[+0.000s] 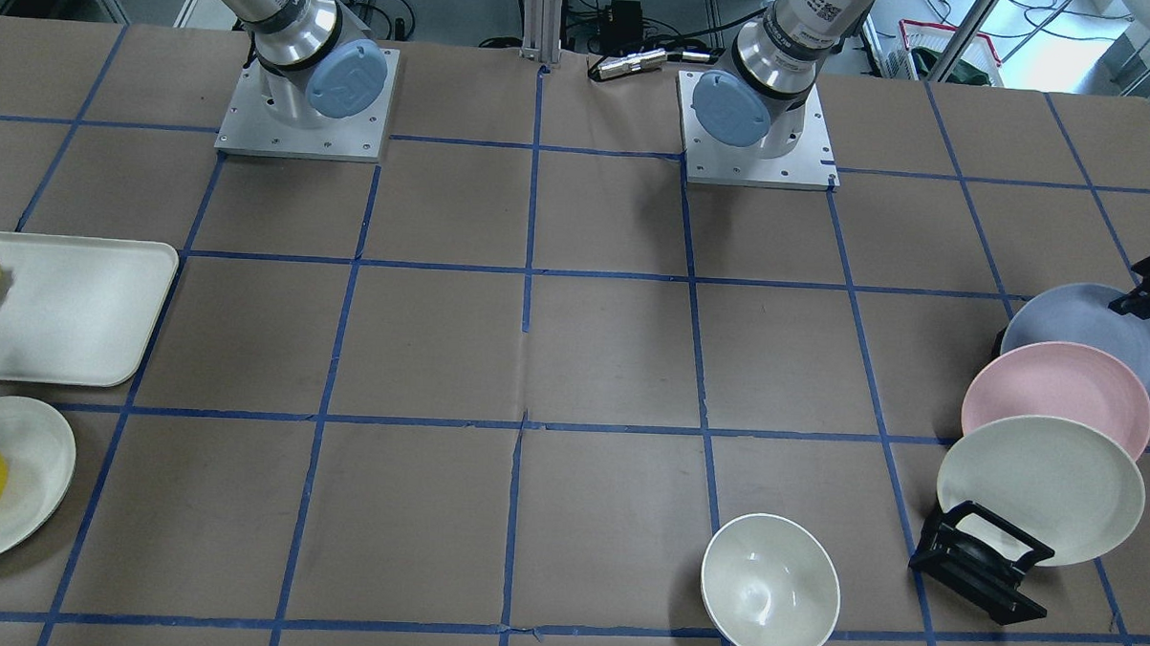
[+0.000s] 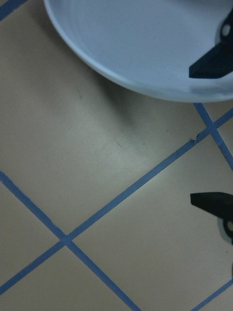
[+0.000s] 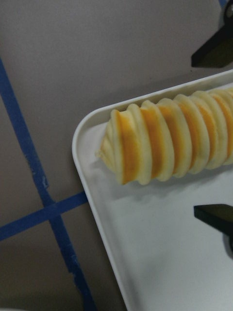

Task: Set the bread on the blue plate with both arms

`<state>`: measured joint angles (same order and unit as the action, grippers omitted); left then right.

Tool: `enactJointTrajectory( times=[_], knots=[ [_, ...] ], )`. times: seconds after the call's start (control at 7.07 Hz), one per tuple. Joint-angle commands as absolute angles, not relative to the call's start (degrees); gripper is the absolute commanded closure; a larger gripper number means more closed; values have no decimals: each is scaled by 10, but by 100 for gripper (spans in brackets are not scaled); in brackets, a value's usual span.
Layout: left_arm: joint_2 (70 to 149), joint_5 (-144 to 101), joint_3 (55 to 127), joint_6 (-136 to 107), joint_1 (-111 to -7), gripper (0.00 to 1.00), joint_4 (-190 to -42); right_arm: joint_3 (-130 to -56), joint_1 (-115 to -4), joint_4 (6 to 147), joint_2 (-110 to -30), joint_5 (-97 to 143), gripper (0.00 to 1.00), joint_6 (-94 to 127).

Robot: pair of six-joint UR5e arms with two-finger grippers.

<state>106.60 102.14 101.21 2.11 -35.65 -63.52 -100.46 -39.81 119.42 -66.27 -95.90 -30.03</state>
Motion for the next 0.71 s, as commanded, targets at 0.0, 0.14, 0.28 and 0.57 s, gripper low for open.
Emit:
enactJointTrajectory(
  times=[0.0,0.14,0.28,0.57],
  knots=[
    [1066,993,1012,21,-356,74,-640,-1019,-394,1221,-643,-959,0,-304],
    [1065,993,1012,22,-356,85,-640,-1019,-394,1225,-634,-958,0,-304],
    [1065,993,1006,24,-356,91,-640,-1019,-393,1225,-632,-964,0,-303],
    [1050,994,1005,25,-356,100,-642,-1019,-393,1223,-631,-970,20,-304]
  ],
)
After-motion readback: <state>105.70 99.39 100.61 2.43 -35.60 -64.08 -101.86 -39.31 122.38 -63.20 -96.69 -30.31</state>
